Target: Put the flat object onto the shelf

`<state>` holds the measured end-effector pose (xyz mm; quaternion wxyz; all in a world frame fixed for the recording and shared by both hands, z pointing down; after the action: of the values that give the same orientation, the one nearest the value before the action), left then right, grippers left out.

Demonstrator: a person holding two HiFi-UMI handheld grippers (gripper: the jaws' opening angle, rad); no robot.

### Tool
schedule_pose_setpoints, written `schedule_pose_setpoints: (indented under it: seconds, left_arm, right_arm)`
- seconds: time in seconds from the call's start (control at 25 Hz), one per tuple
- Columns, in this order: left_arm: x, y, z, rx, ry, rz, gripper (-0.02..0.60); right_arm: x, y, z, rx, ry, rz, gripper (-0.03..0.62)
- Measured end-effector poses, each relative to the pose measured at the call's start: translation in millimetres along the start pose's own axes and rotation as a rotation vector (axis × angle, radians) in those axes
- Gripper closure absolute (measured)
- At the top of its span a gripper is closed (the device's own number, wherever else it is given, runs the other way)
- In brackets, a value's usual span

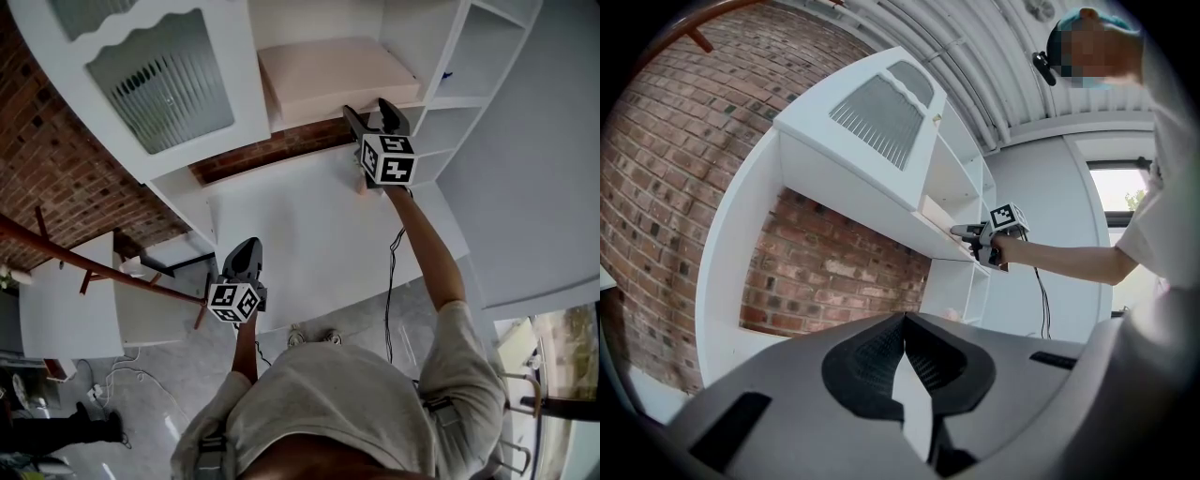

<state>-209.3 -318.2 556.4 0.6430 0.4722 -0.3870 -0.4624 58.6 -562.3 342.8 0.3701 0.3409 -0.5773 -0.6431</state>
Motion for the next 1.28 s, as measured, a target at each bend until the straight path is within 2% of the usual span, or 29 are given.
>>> schedule_pose_setpoints:
  seconds: [0.36,0.6,0.84,1.04,1.28]
  left_arm:
    - [4.8,-1.3,-2.5,0.0,0.012,-0.004,0.566]
    - [3.7,-2.9,-7.6,0.008,0.027,-0.005,0.566]
    - [-0.3,-3.2,-15.7,0.011,0.04,-0.007,0.566]
    - [-5.0,1.1,-21.6,0.013,0.05,0.004,0.566]
    - [-2.5,6.2,-29.1,0.028,0.068,0.022,0.566]
  right_arm:
    - [-0.8,1.1,-0.6,0.001,-0.001,-0.019,0.246]
    - [-2.7,2.0,-1.9,-0.069,-0.018,0.027,0.252]
    - [-20.6,3.9,2.9,-0.071,-0.039,0.005,0.258]
    - [-49.2,17.3,12.0,-0.068,-0.05,-0.009,0.336]
    - [-84.8,56.5,20.4,-0.076,-0.022,0.017,0.414]
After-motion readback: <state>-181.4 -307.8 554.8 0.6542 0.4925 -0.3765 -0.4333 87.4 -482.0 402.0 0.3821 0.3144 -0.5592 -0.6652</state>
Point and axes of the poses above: the fingertips, and each gripper's own axes: x forward along the fingers, z to its left, y out of its underside, the point moved 5 cm from there along -x, backward along the fingers, and after that the axes turned 5 degrees about -y, right-handed, at the moved point
